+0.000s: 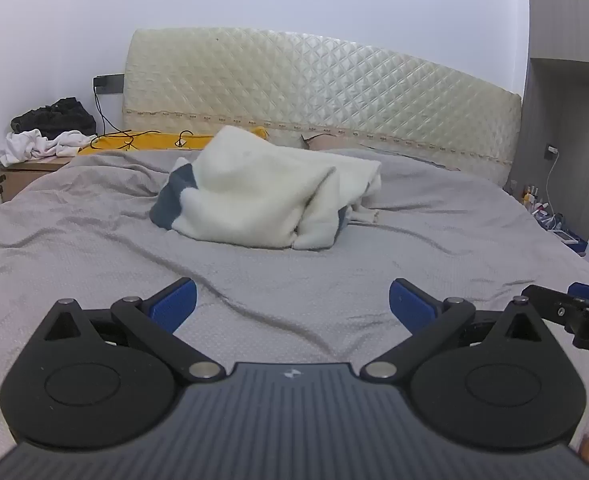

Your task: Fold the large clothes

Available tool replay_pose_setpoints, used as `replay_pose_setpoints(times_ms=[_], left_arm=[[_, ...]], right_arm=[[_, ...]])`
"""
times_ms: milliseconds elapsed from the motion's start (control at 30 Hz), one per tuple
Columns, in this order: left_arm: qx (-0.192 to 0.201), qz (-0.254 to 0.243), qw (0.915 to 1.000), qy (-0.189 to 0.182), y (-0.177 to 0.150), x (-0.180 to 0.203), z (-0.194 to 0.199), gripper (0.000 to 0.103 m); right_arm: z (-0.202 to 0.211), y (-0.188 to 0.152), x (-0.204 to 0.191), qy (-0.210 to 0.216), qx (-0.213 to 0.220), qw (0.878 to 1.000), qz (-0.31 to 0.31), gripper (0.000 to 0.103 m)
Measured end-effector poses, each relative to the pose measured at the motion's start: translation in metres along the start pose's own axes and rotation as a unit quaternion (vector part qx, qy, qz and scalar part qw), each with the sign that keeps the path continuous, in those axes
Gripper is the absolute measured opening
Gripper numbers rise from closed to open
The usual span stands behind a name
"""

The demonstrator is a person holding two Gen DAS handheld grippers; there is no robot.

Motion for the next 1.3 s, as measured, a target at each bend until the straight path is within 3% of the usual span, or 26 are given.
replay_pose_setpoints(times_ms=[1300], left_arm=[[-0.001,0.000,1.0000,0.007,-0.001,0.000,-0.001,0.103]], right_arm=[[-0.002,-0.002,-0.008,-0.009,0.002,1.000,0.024,0.103]])
Point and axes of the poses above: each gripper's, at about its wrist camera, not at the fingertips, and z roughly against the way its jaws point, x to its right, y to its top, the point moved 9 cm from there along -z, roughly the way its jaws point, and after that the axes turned 13 degrees about -y, right-handed, at the moved point
